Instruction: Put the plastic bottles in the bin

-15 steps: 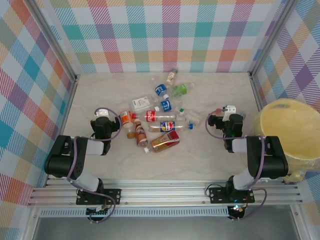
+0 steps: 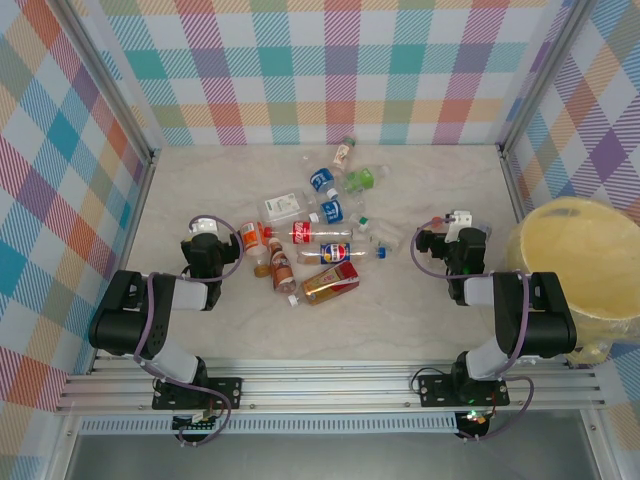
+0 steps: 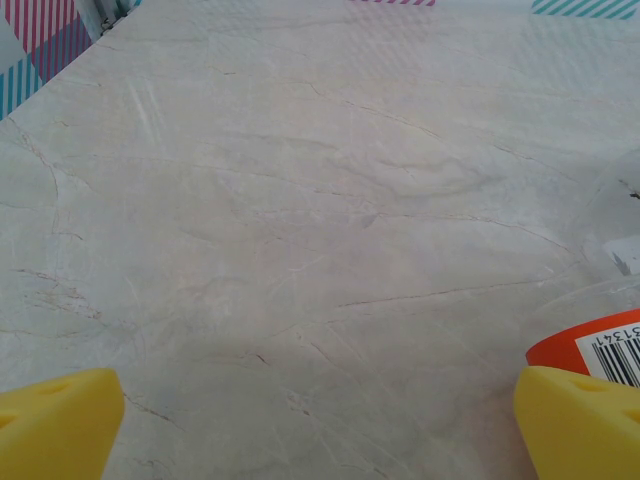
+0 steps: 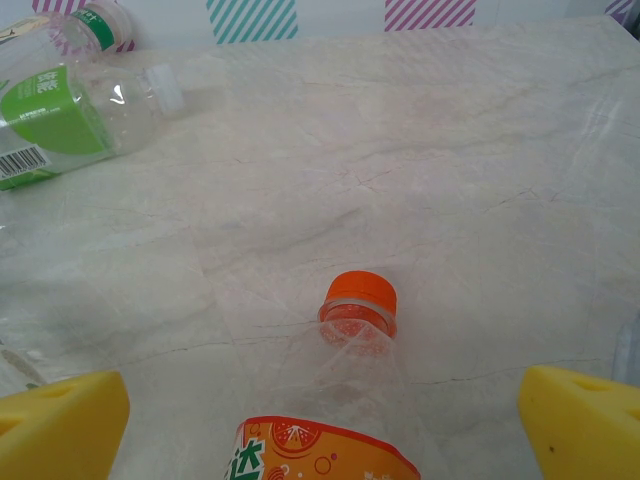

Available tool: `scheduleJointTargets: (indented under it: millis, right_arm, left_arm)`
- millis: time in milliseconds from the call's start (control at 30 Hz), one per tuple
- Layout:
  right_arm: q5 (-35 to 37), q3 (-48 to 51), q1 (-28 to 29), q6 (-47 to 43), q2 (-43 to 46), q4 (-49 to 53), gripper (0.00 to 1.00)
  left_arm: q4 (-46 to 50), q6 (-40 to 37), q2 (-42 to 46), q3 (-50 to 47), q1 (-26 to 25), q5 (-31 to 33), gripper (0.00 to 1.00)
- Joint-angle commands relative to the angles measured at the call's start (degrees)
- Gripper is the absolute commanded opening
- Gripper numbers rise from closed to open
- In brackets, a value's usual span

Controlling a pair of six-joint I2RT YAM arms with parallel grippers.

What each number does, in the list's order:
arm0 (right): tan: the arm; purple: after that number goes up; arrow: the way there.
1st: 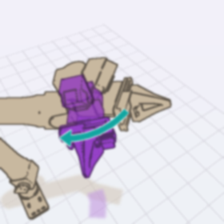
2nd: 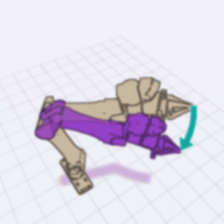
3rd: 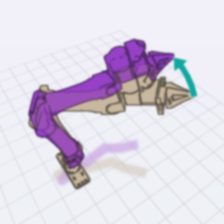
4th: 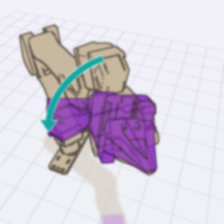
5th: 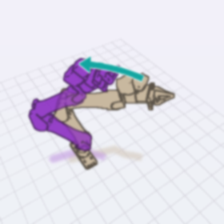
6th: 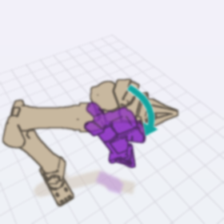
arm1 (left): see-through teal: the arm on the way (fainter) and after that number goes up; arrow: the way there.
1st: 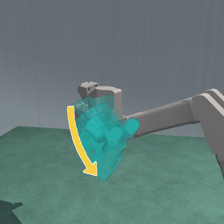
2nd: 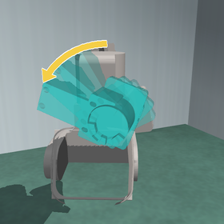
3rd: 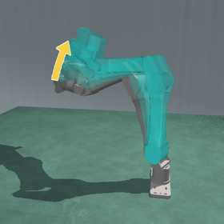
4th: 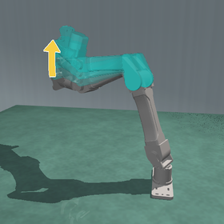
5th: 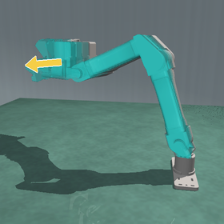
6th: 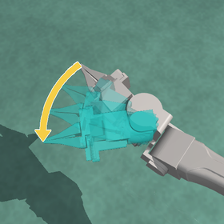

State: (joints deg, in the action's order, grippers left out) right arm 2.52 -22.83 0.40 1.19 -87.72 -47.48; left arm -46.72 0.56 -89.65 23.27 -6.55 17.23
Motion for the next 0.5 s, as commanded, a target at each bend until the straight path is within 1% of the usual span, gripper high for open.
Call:
scheduleJointTargets:
  millis: [0,267,367,400,467]
  right_arm:
    - [-0.91,-0.46,0.36,-0.11,-0.34,-0.68,1.0]
    - [-1.75,-0.5,0.35,-0.44,-0.17,-0.54,1.0]
    - [-3.5,-2.08,0.39,-1.15,1.19,3.48,1.0]
    - [-4.24,-2.78,0.38,-1.56,2.1,5.5,1.0]
    - [-5.32,-4.74,0.37,-1.95,4.74,10.73,1.0]
  left_arm:
    - [-2.06,0.06,0.0,-0.46,0.16,0.66,1.0]
    - [-2.24,0.05,0.15,-0.64,0.22,0.65,1.0]
    - [-2.42,0.05,0.3,-0.67,0.18,0.93,1.0]
    - [-0.42,0.42,1.08,-0.1,0.26,1.6,1.0]
    - [-0.29,0.6,2.05,-0.37,0.59,0.43,1.0]
